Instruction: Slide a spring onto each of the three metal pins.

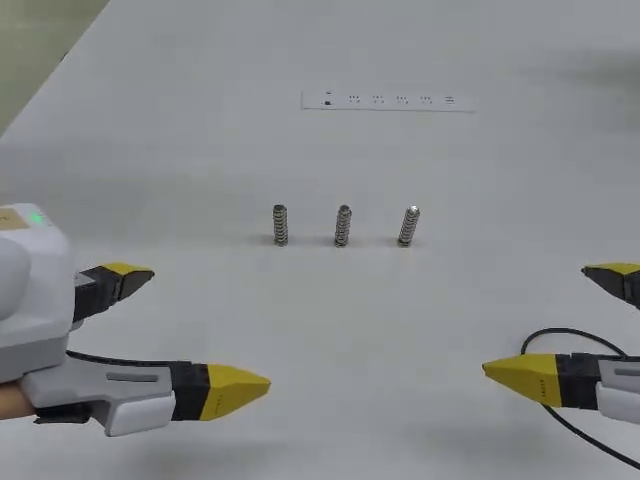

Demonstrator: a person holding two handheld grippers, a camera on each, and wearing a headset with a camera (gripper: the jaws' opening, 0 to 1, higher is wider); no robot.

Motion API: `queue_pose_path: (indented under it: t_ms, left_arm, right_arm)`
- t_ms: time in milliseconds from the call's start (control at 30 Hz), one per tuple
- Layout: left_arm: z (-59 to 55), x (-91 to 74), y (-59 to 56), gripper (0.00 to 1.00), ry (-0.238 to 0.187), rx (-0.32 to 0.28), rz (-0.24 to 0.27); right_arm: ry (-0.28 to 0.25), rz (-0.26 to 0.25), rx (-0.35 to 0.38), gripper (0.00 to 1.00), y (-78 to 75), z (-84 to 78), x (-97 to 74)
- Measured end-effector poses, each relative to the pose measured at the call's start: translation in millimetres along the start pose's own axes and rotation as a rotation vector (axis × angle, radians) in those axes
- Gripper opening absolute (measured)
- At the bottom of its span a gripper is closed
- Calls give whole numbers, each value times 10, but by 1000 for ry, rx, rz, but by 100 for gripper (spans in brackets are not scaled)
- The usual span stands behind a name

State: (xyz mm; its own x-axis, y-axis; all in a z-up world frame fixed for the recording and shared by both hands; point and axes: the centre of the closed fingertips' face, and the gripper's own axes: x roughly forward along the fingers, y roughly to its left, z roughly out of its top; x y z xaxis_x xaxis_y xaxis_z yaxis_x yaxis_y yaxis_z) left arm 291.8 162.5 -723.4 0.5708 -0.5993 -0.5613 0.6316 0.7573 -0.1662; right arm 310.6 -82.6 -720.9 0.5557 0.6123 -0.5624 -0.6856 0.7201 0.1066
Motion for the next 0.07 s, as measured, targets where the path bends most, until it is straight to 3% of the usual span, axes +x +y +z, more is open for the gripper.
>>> queue_pose_path:
  t_ms: [67]
  left_arm:
    - [2, -2, -2, 98, 1, 0, 1]
  right_arm:
    - [-2, -1, 0, 100, -1, 1, -2]
